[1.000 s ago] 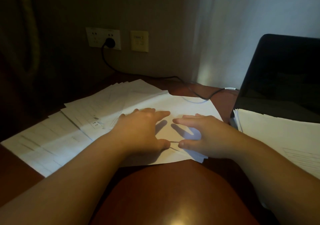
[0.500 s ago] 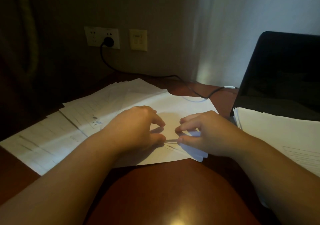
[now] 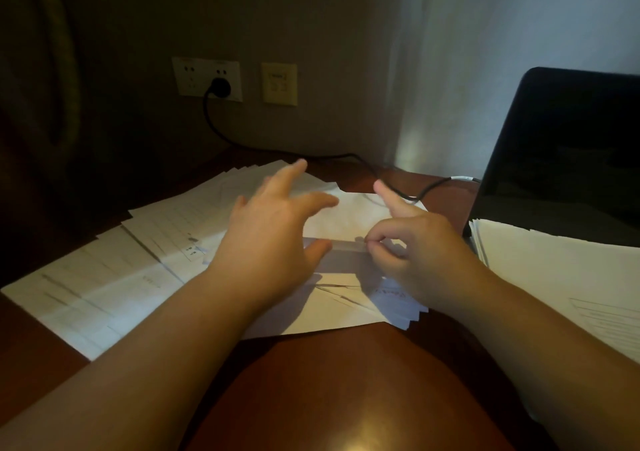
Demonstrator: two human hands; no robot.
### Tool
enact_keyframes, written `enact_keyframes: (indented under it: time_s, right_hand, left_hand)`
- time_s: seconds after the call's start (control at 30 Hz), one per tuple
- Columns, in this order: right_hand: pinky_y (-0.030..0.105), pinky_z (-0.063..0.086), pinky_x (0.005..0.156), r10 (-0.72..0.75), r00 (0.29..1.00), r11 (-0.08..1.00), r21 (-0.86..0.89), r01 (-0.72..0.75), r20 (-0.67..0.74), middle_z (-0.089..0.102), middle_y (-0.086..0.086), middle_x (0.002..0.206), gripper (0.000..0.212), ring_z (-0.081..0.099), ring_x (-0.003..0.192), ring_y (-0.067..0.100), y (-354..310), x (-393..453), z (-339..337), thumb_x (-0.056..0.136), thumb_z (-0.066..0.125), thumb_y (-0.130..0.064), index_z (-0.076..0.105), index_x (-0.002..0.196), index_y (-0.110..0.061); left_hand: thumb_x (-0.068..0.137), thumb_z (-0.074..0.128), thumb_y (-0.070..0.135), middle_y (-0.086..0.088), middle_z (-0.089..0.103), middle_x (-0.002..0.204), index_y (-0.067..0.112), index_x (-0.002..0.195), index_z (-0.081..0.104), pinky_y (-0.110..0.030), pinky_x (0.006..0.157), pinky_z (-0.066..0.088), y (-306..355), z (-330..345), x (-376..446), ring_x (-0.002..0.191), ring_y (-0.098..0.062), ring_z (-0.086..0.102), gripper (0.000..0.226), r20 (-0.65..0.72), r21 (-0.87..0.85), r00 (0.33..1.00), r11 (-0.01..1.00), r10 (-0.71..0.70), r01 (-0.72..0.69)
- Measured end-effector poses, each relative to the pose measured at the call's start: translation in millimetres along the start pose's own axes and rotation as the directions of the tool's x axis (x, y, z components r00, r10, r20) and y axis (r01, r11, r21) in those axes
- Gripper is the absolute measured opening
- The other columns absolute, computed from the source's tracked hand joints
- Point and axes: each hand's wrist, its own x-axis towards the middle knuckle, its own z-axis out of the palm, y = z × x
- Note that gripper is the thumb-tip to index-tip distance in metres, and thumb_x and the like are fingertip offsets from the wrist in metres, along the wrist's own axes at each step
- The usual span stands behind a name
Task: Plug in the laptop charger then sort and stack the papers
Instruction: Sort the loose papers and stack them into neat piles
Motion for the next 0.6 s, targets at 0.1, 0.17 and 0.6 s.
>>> enact_keyframes:
  time_s: [0.1,0.17,0.6]
  right_hand:
    - [0.005,0.035,0.082,0.020,0.999,0.999,0.046,-0.019,-0.036,-0.002,-0.024,0.161,0.014,0.029,0.124,-0.020,-0.3,-0.3,-0.5,0.093,0.064,-0.027,0.073,0.082,-0.031]
    - [0.006,0.030,0.089,0.028,0.995,0.998,0.061,-0.023,-0.092,-0.009,-0.025,0.160,0.015,0.017,0.141,-0.006,-1.1,-0.2,-0.9,0.092,0.066,-0.027,0.073,0.080,-0.033]
    - [-0.007,0.032,0.069,0.118,0.954,0.992,0.072,-0.102,-0.276,0.042,-0.013,0.149,0.019,0.029,0.120,-0.012,6.7,4.4,0.2,0.097,0.059,-0.023,0.066,0.083,-0.033]
  left_hand:
    - [0.083,0.072,0.053,0.007,-0.015,0.166,0.055,0.148,0.024,-0.064,0.118,0.020,-1.1,1.2,3.3,0.153,-0.033,0.009,0.081,0.040,0.114,0.995,0.990,-0.088,0.083]
    - [0.081,0.072,0.056,0.004,-0.032,0.161,0.056,0.151,0.006,-0.065,0.118,0.015,-0.9,-0.4,3.6,0.152,-0.039,-0.004,0.097,0.033,0.143,0.990,0.981,-0.138,0.132]
    - [0.082,0.078,0.031,-0.003,0.048,0.140,0.030,0.135,0.056,-0.031,0.093,0.049,1.6,-8.3,-6.4,0.121,-0.019,0.050,0.057,-0.416,-0.149,0.909,0.986,0.003,-0.072]
